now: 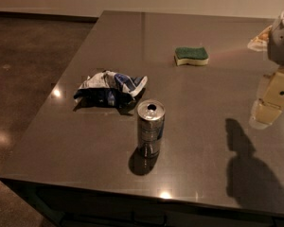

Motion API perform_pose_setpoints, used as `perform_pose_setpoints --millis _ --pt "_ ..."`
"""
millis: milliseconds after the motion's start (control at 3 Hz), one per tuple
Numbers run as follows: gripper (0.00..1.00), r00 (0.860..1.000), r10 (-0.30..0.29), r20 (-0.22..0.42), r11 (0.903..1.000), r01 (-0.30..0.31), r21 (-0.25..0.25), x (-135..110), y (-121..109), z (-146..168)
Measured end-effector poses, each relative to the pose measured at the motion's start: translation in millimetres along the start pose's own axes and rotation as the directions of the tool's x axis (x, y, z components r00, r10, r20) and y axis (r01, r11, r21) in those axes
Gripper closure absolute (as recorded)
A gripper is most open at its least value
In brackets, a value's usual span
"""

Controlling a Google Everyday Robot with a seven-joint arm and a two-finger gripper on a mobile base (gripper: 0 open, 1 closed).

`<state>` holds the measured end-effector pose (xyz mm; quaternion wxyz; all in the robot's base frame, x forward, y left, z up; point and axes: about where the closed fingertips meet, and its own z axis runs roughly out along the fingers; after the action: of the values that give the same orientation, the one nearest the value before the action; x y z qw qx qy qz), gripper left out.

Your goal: Move sponge near redbull can

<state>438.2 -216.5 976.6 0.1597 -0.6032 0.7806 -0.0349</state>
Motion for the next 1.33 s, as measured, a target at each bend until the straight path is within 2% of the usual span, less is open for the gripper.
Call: perform_pose_setpoints --millis 333,667,1333 --pt "0.0 1.0 0.0 0.0 1.0 0.0 0.0 0 0 0" --pt "0.0 1.0 0.011 0.021 0.9999 -0.012 0.009 -5 -17 4" --pt "0.0 0.994 0.047 0.099 0.9988 -0.049 0.011 -20 -104 41"
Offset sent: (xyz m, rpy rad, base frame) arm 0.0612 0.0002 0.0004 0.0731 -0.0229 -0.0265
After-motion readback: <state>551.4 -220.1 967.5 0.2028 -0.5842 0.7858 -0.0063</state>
